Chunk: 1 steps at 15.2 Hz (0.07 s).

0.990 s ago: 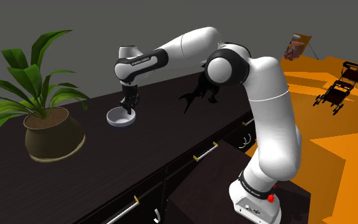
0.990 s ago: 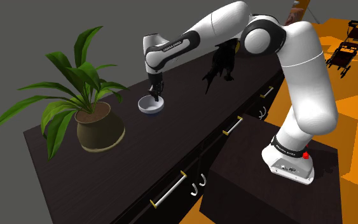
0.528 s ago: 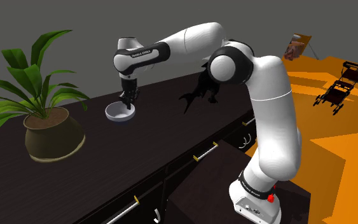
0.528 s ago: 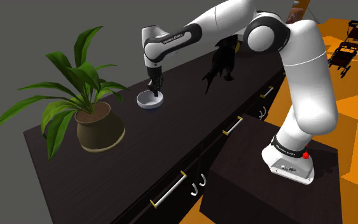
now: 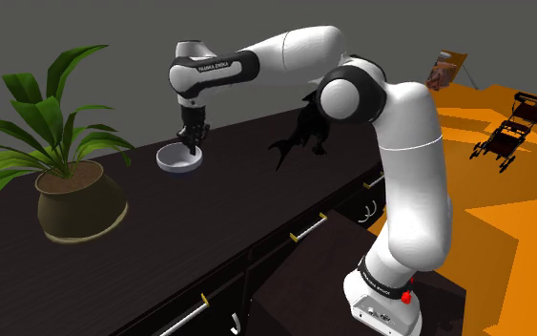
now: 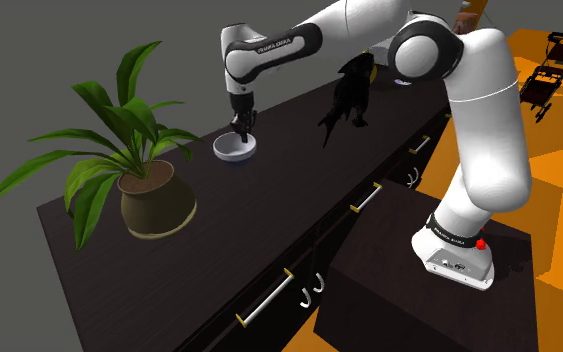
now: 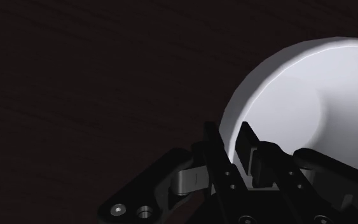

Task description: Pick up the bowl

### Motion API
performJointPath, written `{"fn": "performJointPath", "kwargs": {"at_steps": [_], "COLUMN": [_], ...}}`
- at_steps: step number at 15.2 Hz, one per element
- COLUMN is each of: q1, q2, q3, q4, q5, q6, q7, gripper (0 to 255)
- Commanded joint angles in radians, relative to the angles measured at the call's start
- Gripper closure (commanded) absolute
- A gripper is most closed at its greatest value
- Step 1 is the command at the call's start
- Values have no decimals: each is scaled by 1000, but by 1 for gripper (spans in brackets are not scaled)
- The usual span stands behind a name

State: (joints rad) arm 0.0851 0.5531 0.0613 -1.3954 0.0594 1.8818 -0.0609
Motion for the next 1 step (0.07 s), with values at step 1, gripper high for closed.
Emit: {"fn": "performJointPath", "kwargs": {"at_steps": [1], "q1": [-1], "q2": [0], "q3": [0], "q4": [7], "q5": [0], "q6": [-8], "q7": [0], "gripper": [255]}}
